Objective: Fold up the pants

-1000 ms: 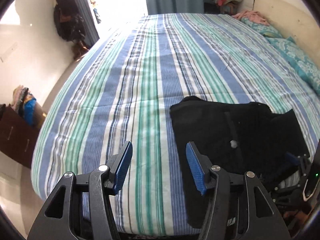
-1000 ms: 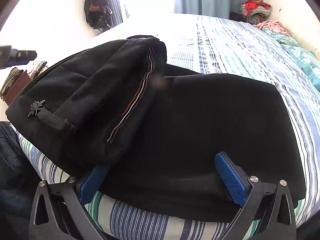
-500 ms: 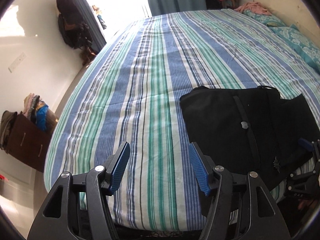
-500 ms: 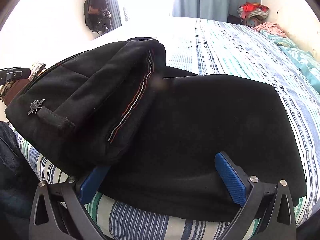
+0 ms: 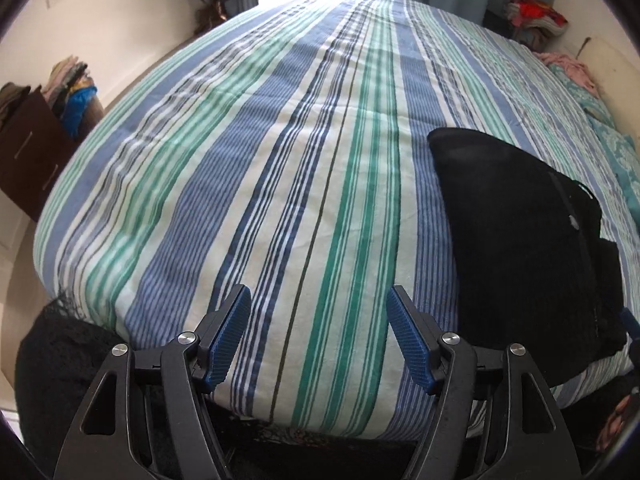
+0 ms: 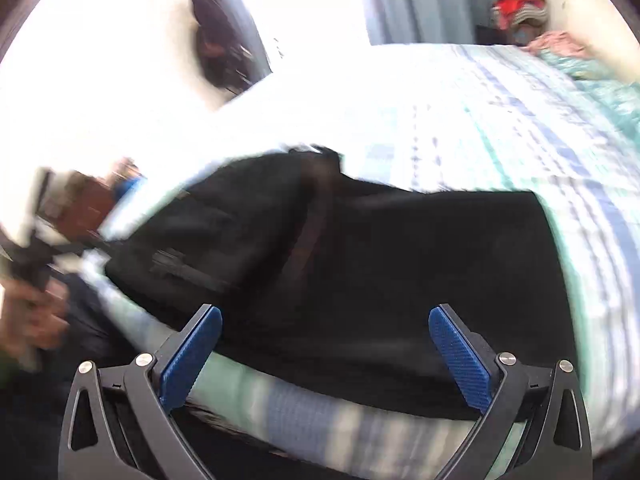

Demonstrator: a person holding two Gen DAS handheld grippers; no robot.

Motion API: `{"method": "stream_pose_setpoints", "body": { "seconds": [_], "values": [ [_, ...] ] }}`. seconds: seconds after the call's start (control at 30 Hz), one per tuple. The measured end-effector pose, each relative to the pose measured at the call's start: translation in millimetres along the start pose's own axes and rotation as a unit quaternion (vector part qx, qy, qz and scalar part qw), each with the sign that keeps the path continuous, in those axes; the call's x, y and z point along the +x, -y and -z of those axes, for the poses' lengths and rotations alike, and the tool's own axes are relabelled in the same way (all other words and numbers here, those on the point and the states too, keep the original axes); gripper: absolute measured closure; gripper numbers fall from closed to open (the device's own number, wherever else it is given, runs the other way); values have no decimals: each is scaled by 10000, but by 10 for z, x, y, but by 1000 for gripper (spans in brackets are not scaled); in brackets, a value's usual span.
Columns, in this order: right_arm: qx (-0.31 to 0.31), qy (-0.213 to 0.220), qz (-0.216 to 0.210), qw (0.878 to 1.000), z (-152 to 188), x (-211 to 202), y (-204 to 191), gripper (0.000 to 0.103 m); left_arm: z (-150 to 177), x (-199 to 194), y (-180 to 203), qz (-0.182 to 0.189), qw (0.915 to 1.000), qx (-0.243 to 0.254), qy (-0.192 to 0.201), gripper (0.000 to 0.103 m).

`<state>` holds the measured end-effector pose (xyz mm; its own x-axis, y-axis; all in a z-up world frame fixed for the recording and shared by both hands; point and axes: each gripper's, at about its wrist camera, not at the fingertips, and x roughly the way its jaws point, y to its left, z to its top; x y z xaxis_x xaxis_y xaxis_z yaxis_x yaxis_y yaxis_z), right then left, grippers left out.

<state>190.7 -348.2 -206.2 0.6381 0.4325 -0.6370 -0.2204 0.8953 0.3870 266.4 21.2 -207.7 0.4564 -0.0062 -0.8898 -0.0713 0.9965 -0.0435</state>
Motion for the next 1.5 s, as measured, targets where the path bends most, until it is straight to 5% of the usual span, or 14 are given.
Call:
{"method": "stream_pose_setpoints", "body": {
  "seconds": [0.13, 0.27, 0.43, 0.57, 0.9, 1.1, 1.2, 1.27, 1.33, 1.4, 1.47, 1.5],
  "values": [
    [947, -237, -1955, 9758, -185, 201, 124, 1, 44, 87, 1, -2, 9999, -11, -136, 31],
    [1359, -830, -2071, 9653, -417, 610, 281, 5, 50, 39, 29, 12, 9999, 124, 20, 31],
    [1597, -1364, -2794, 9369, -450, 949, 234, 10, 79, 78, 20, 9, 9999, 155, -43, 31],
    [1163, -1804, -2154, 9526, -473, 1117, 118, 28, 61, 103, 0, 21, 9999, 99, -75, 31],
    [1043, -1983, -1807, 9577, -496, 1075, 303, 31, 54, 113, -59, 66, 9999, -38, -107, 31],
    [1517, -2274, -2458, 9300, -372, 1107, 379, 26, 61, 135, -34, 45, 9999, -11, -142, 31],
    [2224, -2037, -3256, 8961, -317, 1087, 477, 25, 68, 136, -7, 25, 9999, 35, -130, 31],
    [2266, -1866, -3454, 8914, -324, 1114, 413, 25, 71, 149, 6, 7, 9999, 54, -143, 31],
    [2186, -1902, -3230, 9010, -323, 1198, 289, 26, 70, 166, 14, -12, 9998, 56, -167, 31],
    [1871, -1982, -2764, 9216, -351, 1247, 142, 46, 72, 170, 3, -41, 9998, 43, -170, 31],
    [1651, -1882, -2465, 9362, -433, 1184, 45, 79, 70, 166, -41, -71, 9998, -29, -168, 31],
    [1636, -1770, -2503, 9377, -492, 1115, 25, 82, 69, 164, -75, -59, 9998, -91, -172, 31]
  ]
}}
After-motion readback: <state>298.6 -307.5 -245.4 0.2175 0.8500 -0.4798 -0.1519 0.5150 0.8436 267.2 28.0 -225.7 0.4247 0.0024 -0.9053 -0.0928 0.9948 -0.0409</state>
